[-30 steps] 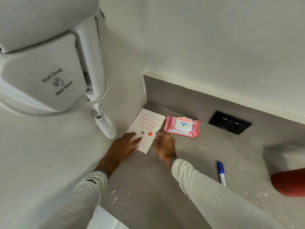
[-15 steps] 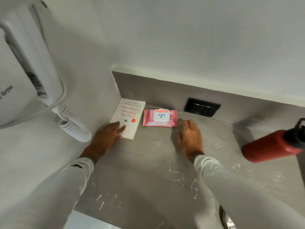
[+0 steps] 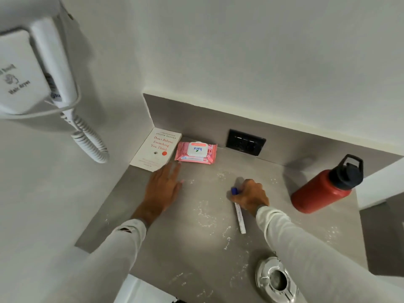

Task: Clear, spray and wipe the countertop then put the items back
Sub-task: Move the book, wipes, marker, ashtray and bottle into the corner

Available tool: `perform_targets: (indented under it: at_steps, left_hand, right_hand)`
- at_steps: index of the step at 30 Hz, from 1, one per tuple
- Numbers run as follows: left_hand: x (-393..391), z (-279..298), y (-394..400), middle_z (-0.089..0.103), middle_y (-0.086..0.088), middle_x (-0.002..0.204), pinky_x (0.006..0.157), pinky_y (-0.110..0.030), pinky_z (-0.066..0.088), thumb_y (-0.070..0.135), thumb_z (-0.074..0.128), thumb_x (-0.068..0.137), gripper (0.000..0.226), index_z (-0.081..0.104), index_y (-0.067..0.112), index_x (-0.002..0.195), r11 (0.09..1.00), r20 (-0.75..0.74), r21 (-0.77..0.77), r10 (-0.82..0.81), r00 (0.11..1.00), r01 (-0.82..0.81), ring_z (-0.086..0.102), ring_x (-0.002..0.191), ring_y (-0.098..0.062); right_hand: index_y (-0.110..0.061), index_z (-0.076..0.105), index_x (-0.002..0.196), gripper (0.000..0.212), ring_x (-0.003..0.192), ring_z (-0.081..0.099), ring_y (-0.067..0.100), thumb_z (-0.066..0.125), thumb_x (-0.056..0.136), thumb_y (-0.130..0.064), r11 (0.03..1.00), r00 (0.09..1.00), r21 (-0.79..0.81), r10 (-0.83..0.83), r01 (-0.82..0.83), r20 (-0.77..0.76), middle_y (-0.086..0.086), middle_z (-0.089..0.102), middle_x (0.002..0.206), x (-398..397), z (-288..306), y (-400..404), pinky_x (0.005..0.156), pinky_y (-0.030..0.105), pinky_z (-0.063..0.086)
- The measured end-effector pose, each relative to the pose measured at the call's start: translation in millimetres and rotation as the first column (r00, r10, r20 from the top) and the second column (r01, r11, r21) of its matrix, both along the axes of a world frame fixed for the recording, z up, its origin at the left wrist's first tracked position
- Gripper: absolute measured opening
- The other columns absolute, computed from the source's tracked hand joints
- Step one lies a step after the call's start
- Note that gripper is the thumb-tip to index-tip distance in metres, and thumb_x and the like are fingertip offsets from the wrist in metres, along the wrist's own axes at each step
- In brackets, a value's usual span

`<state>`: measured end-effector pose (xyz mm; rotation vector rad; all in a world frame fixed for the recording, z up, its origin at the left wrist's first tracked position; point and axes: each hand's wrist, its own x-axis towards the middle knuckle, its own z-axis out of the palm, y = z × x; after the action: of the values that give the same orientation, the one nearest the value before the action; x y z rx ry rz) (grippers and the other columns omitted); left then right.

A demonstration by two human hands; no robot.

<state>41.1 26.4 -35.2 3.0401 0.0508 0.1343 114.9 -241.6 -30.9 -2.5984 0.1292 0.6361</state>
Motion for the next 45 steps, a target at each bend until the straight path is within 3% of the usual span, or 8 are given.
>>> perform_targets:
  at_steps: [6,10,15,19,23,27,33,45]
  left_hand:
    - [-22,7,-38,0.059,-0.016,0.131,0.096,-0.040,0.051,0.041,0.045,0.098,0.051,0.051,0.009,0.137,0.961,-0.031,-0.274,0.037,0.999,-0.044,0.059,0.117,-0.032]
    - [-24,26,-35,0.069,0.001,0.091,0.080,-0.032,0.058,0.048,0.070,0.083,0.047,0.066,0.015,0.117,0.718,-0.246,-0.661,0.066,0.967,-0.217,0.067,0.078,-0.014]
    - [-24,34,2,0.072,0.003,0.079,0.065,-0.017,0.051,0.020,0.081,0.075,0.027,0.076,0.017,0.101,0.721,-0.233,-0.638,0.152,0.960,-0.270,0.063,0.062,0.004]
    - [-24,27,36,0.076,-0.008,0.085,0.073,-0.029,0.058,0.012,0.077,0.077,0.021,0.077,0.012,0.099,0.725,-0.191,-0.593,0.295,0.936,-0.349,0.070,0.070,-0.017]
    - [-24,15,58,0.070,-0.011,0.072,0.061,-0.035,0.049,0.019,0.066,0.080,0.012,0.074,0.011,0.077,0.804,-0.138,-0.461,0.353,0.925,-0.376,0.063,0.063,-0.029]
    - [-26,6,68,0.068,-0.012,0.079,0.070,-0.041,0.053,0.012,0.068,0.082,0.007,0.075,0.009,0.083,0.790,-0.140,-0.457,0.390,0.910,-0.409,0.064,0.071,-0.030]
    - [-13,-2,67,0.064,-0.006,0.094,0.075,-0.033,0.048,0.019,0.065,0.089,0.013,0.071,0.016,0.100,0.830,-0.181,-0.375,0.371,0.911,-0.412,0.062,0.091,-0.026]
    - [49,-16,28,0.063,-0.008,0.113,0.079,-0.035,0.054,0.021,0.046,0.100,0.033,0.051,0.014,0.132,0.970,-0.122,-0.069,0.223,0.967,-0.232,0.065,0.098,-0.026]
  right_hand:
    - [-0.001,0.068,0.095,0.039,0.076,0.073,0.029,0.085,0.071,-0.026,0.913,0.970,0.349,-0.152,0.211,-0.191,0.016,0.070,0.095,10,8,27,0.066,0.041,0.065]
    - [0.004,0.066,0.096,0.019,0.057,0.070,0.021,0.077,0.081,0.003,0.697,0.884,0.590,-0.139,0.407,-0.446,0.018,0.071,0.081,22,32,75,0.052,0.028,0.062]
    - [0.013,0.069,0.104,0.028,0.083,0.075,0.036,0.078,0.080,0.003,0.608,0.911,0.716,-0.027,0.342,-0.412,0.029,0.074,0.097,29,43,127,0.068,0.035,0.065]
    - [0.010,0.069,0.101,0.027,0.083,0.073,0.033,0.080,0.082,-0.006,0.624,0.945,0.734,-0.022,0.269,-0.327,0.026,0.075,0.099,37,37,162,0.069,0.036,0.065]
    - [-0.007,0.066,0.107,0.019,0.107,0.061,0.032,0.064,0.091,-0.015,0.919,0.923,0.250,0.220,-0.304,0.316,0.015,0.066,0.112,61,23,165,0.091,0.038,0.051]
    - [-0.019,0.045,0.145,0.067,0.133,0.047,0.033,0.073,0.084,-0.025,0.803,0.722,-0.230,0.596,-0.550,0.353,0.009,0.050,0.145,91,15,159,0.111,0.041,0.039]
    - [-0.023,0.048,0.138,0.065,0.117,0.062,0.033,0.075,0.081,-0.037,0.782,0.757,-0.282,0.616,-0.555,0.218,0.008,0.063,0.130,113,19,150,0.097,0.039,0.048]
    - [-0.019,0.054,0.126,0.062,0.112,0.057,0.031,0.082,0.074,-0.040,0.868,0.702,-0.108,0.460,-0.485,0.543,0.006,0.062,0.119,123,55,133,0.081,0.040,0.051]
